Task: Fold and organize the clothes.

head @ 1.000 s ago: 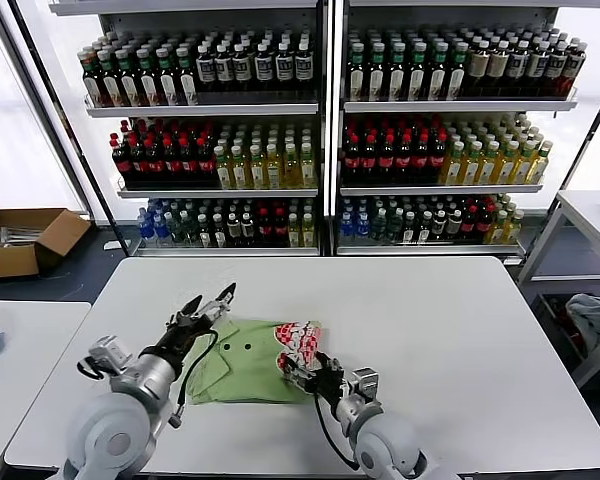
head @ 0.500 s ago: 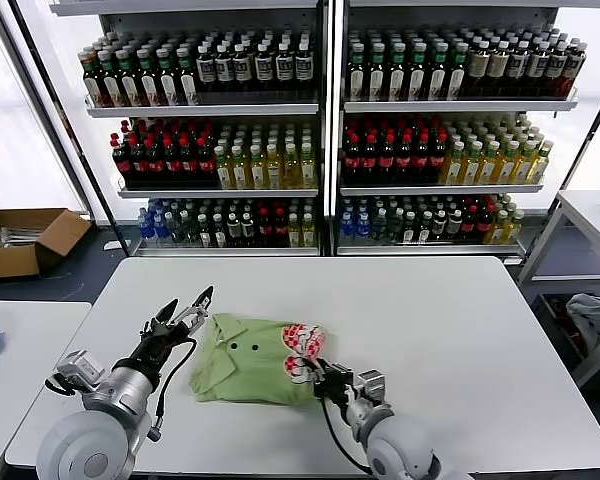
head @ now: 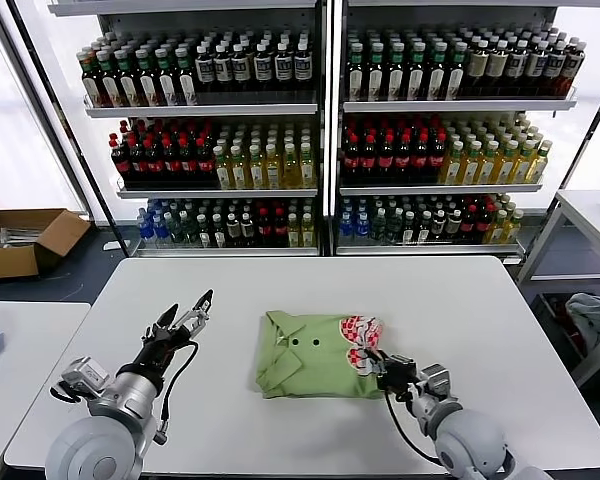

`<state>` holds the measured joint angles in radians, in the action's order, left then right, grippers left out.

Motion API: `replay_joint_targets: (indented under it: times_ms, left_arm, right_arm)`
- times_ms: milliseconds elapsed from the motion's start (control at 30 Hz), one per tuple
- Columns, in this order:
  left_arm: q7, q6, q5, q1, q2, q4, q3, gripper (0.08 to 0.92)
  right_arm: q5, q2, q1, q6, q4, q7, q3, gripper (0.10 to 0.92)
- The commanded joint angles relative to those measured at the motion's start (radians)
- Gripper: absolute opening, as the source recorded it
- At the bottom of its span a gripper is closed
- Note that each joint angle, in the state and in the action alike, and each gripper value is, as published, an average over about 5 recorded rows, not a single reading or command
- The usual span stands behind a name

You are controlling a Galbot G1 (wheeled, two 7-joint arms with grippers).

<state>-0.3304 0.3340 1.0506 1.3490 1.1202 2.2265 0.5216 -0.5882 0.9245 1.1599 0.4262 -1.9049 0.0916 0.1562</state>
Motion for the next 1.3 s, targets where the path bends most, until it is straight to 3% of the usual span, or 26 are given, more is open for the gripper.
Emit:
replay_joint_targets:
  times_ms: [33, 300, 567, 733, 1067, 1300]
  left_arm:
    - [0.010, -0.006, -0.017, 0.012, 0.031, -0.009, 0.004, 0.823]
    - [0.021, -0.009, -0.017, 0.014, 0.027, -0.005, 0.013, 0.823]
    - [0.042, -0.018, -0.034, 0.036, 0.025, -0.004, 0.021, 0.823]
    - [0.059, -0.018, -0.033, 0.056, 0.028, -0.005, 0.035, 0.823]
    - [0.067, -0.020, -0.036, 0.057, 0.057, -0.010, 0.011, 0.823]
    - [0.081, -0.019, -0.067, 0.073, 0.065, 0.009, 0.022, 0.823]
  right_arm:
    - [0.011, -0.095, 0.047, -0.067, -0.031, -0.016, 0.125, 0.222]
    - [0.041, 0.006, -0.011, -0.115, -0.041, -0.014, 0.081, 0.447]
    - [0.081, 0.207, -0.074, -0.093, 0.097, -0.005, -0.067, 0.681]
    - [0.085, 0.208, -0.036, -0.030, 0.093, 0.115, -0.048, 0.812]
    - [0.038, 0.164, -0.022, 0.127, -0.020, 0.272, -0.030, 0.823]
    - [0.004, 0.133, -0.007, -0.025, -0.122, 0.196, 0.062, 0.823]
